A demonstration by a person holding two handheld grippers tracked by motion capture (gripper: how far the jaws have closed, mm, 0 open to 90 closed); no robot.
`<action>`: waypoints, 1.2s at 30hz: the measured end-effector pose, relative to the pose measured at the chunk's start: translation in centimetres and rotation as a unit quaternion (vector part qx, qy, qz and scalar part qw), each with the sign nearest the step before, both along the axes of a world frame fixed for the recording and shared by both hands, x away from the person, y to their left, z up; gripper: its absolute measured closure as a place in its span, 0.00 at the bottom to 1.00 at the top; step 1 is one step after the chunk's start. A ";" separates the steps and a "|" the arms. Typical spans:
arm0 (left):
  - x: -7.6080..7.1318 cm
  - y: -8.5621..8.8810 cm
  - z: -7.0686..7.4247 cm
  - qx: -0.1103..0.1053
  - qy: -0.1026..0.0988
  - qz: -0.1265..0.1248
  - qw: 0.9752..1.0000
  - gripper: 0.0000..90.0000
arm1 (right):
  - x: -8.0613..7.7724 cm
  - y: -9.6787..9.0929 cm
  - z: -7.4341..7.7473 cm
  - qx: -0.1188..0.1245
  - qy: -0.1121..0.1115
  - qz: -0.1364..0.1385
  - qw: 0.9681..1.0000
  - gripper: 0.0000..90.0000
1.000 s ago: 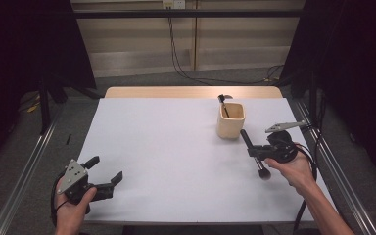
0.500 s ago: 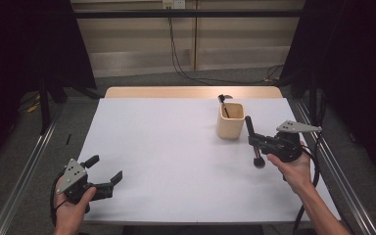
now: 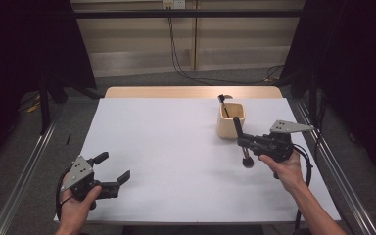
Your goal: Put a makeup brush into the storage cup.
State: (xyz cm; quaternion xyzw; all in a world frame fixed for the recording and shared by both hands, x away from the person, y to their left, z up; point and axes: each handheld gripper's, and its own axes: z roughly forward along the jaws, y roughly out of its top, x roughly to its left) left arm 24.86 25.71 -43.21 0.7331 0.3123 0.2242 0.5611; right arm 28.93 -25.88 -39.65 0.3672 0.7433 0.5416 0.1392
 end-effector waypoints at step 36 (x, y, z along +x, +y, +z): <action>2.8 -6.9 1.7 0.036 0.043 -0.126 0.990 0.02 | 1.7 9.0 -0.5 -0.053 0.047 0.194 0.978 0.84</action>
